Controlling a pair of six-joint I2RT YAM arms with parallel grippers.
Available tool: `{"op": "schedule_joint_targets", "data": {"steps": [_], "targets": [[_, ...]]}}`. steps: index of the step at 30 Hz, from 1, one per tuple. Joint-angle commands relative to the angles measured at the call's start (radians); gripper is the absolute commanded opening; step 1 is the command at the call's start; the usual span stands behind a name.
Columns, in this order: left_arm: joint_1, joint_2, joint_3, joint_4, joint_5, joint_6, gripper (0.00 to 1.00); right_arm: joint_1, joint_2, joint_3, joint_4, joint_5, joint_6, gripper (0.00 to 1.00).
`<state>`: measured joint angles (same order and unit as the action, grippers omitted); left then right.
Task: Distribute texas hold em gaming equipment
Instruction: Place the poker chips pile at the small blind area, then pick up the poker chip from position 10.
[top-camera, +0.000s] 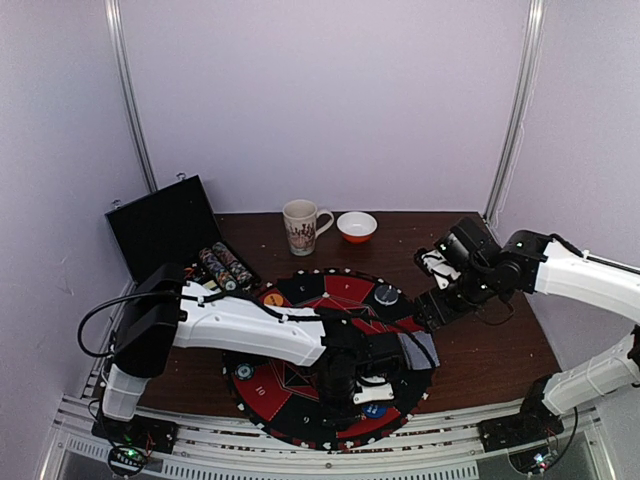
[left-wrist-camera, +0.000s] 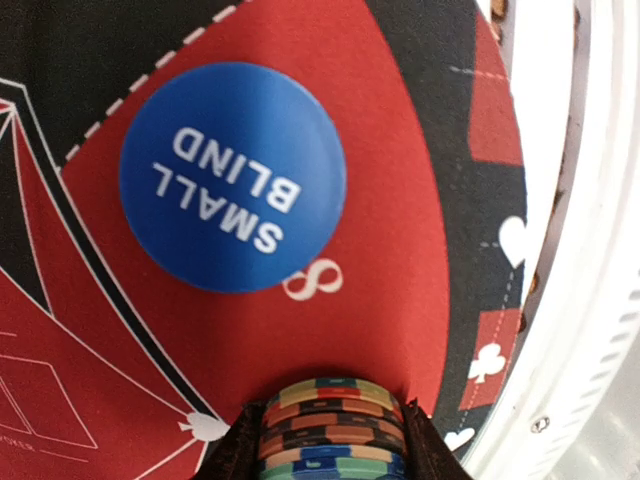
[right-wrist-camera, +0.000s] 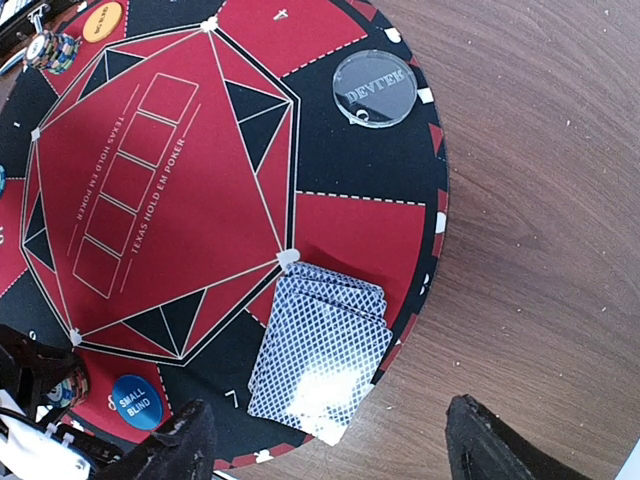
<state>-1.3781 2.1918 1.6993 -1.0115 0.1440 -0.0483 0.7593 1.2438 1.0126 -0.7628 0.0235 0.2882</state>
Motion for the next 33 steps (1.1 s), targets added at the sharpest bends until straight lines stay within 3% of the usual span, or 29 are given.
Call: {"op": "schedule_joint_targets", "data": {"steps": [1, 6, 8, 13, 17, 26, 33], "targets": [[0.001, -0.007, -0.002, -0.071, 0.042, 0.08, 0.0, -0.01, -0.019, 0.001, -0.035, 0.041, 0.017, 0.81], [-0.002, -0.004, -0.009, -0.038, 0.025, 0.082, 0.01, -0.012, -0.02, -0.002, -0.019, 0.02, 0.016, 0.82], [-0.004, -0.001, -0.01, -0.029, 0.025, 0.082, 0.2, -0.012, -0.015, 0.001, -0.023, 0.014, 0.013, 0.82], [-0.005, -0.004, -0.029, -0.009, 0.001, 0.087, 0.5, -0.012, -0.012, 0.01, -0.026, 0.013, 0.002, 0.82], [-0.004, -0.02, -0.038, 0.015, -0.011, 0.084, 0.65, -0.012, -0.011, 0.018, -0.026, 0.007, 0.002, 0.82], [0.001, -0.125, -0.054, 0.063, -0.066, 0.058, 0.75, -0.012, -0.002, 0.028, -0.021, 0.014, 0.004, 0.82], [0.075, -0.343, -0.176, 0.112, 0.002, -0.051, 0.81, -0.027, 0.027, 0.046, -0.01, 0.023, -0.01, 0.82]]}}
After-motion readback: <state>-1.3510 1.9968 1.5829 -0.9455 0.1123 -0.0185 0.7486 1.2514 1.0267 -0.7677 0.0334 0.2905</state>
